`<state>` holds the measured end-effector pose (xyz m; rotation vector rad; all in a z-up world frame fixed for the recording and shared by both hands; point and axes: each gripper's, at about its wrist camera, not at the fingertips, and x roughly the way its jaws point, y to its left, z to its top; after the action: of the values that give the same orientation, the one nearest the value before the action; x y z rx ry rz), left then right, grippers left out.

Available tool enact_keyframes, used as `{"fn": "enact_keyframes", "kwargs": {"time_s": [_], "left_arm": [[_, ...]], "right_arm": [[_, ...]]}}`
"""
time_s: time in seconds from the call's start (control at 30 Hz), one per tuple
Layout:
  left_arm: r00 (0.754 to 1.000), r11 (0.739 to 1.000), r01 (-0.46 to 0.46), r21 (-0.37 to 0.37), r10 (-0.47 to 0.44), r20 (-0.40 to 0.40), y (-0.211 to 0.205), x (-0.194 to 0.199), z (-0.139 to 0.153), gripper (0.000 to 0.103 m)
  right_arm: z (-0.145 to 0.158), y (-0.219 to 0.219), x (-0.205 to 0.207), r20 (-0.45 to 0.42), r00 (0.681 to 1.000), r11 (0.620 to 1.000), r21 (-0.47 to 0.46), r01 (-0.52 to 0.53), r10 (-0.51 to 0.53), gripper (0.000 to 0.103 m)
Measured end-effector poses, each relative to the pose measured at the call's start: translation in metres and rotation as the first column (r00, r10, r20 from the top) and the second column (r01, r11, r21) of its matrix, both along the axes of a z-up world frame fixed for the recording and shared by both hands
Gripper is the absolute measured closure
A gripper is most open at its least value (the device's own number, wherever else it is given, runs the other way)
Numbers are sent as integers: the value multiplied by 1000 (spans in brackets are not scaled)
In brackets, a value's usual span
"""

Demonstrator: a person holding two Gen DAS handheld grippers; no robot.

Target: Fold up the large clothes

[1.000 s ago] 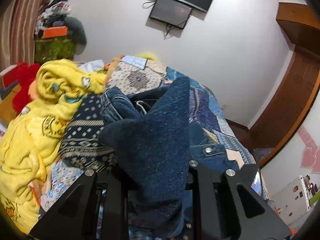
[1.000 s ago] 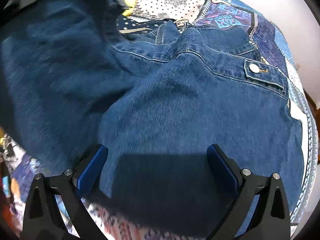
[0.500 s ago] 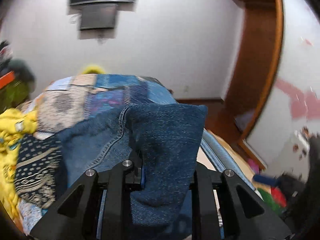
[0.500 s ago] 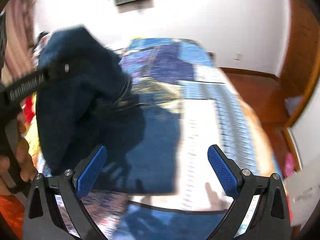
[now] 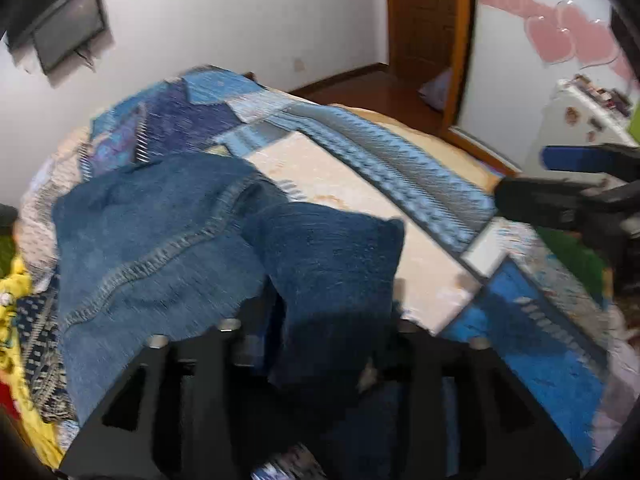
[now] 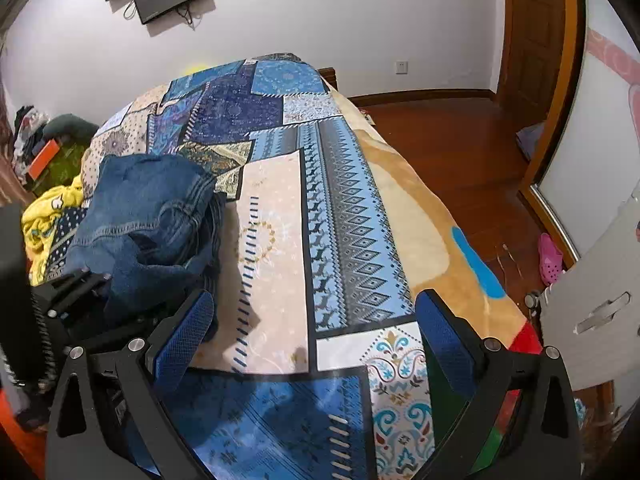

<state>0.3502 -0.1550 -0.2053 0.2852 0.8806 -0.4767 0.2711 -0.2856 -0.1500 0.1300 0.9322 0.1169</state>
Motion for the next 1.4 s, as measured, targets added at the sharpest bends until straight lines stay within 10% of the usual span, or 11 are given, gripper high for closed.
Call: {"fn": "enact_keyframes", "kwargs": {"time_s": [0.27, 0.5, 0.77, 0.93, 1.4], "left_arm": [[998, 993, -56, -99, 53, -34, 35, -41, 33, 35], [965, 971, -227, -78, 235, 116, 105, -55, 64, 7], [898, 898, -438, -31, 439, 43, 168, -32, 25, 7], [900, 897, -435, -78, 437, 5, 182, -40, 4, 6], [914, 917, -395, -61, 399, 73, 202, 0, 53, 6]], "right_arm": [[18, 5, -11, 48, 997, 998, 1, -65, 65, 3], [30, 45, 2, 88, 983, 987, 22, -162, 160, 3], [-29, 83, 38, -74, 967, 969, 61, -240, 245, 3], [-58, 59, 41, -161, 961, 971, 121, -206, 224, 2], [4, 61, 46, -29, 951, 952, -15, -307, 307, 2]]}}
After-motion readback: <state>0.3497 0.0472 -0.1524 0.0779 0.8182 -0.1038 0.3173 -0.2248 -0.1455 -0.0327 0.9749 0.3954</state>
